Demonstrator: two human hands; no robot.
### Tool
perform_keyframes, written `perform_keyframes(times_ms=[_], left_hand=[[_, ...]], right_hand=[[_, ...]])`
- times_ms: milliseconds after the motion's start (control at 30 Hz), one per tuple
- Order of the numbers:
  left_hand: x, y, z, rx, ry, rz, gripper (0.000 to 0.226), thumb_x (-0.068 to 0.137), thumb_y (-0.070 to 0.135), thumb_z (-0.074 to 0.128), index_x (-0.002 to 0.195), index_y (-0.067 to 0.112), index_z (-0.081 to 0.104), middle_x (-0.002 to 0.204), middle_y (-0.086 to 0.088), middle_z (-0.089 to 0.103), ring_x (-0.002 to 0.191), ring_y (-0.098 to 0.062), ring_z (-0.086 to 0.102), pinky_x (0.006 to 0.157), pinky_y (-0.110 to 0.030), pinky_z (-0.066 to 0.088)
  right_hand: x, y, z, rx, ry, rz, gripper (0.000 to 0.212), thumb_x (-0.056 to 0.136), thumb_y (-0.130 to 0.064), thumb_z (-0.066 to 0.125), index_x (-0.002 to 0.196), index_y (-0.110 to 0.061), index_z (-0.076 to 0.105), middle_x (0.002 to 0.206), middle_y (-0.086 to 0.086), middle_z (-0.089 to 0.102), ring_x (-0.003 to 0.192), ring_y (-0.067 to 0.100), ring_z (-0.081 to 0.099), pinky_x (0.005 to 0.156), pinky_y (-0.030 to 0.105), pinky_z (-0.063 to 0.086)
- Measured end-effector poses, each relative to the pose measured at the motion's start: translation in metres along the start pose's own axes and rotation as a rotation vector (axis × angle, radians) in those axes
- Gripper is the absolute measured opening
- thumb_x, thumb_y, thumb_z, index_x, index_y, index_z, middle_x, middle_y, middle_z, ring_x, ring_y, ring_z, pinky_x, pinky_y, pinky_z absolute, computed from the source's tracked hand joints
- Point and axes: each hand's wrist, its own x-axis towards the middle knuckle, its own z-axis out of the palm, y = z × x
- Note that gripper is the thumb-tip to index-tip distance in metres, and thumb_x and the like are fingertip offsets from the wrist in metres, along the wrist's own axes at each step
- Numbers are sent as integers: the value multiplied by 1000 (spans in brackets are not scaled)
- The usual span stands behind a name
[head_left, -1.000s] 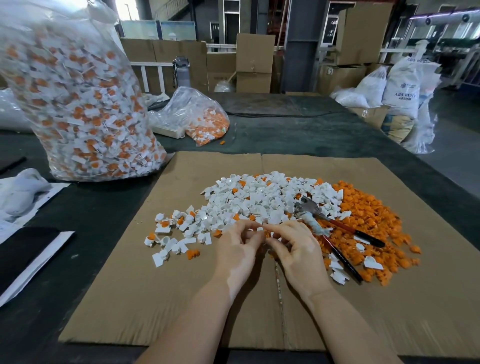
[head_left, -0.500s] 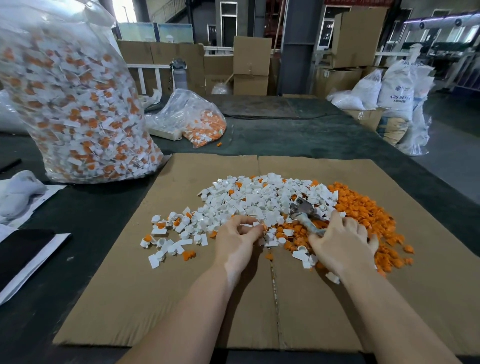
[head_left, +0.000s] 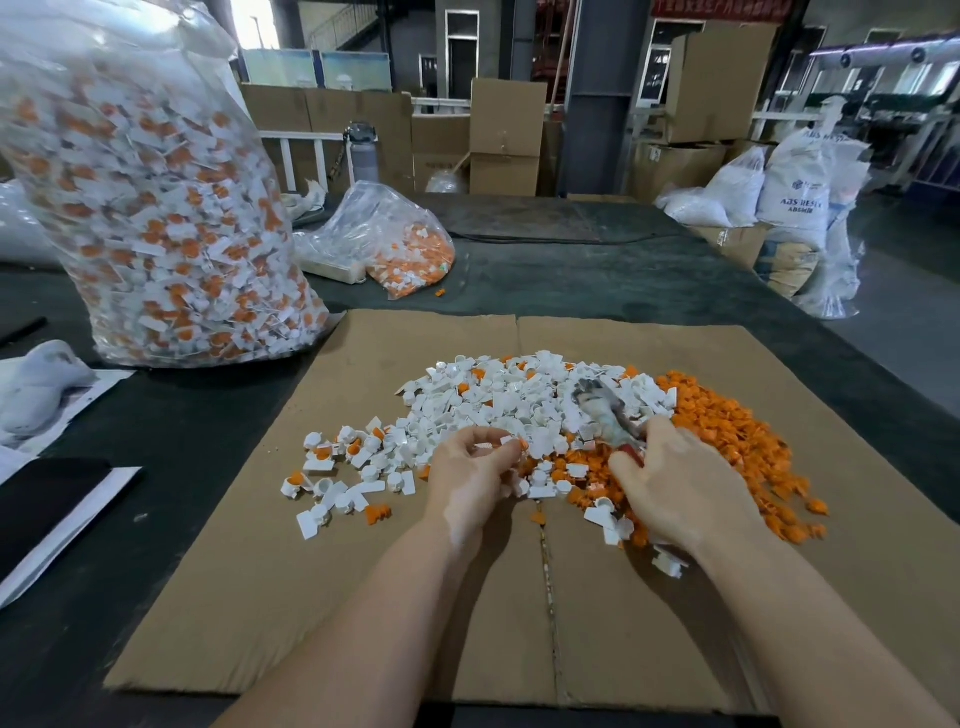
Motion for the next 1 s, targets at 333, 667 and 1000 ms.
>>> perform_keyframes(times_ms=[333,667,1000], left_hand=[[-2,15,2,-127,27,-104,9,88,5,63,96,4,61,64,-8,59,40,-5,53,40,-15,45],[-1,15,0,-134,88,-97,4,90,0,58,88,4,56,61,-11,55,38,-7,51,36,-14,41],[3,12,2,-162,95,-114,4,90,0,58,91,3,57,62,-8,55,41,-6,51,44,-19,49]], right_hand=[[-16,-29,-8,524,-490,3,25,91,-29,47,76,-8,52,74,12,49,64,22,48,61,34,36],[-18,-34,-15,603,-619,-5,29,88,-11,46,60,-11,39,40,-11,38,34,6,34,35,12,26],[-15,-41,-15,378,-537,-84,25,87,-11,47,65,-13,36,64,9,43,54,20,36,50,27,28]])
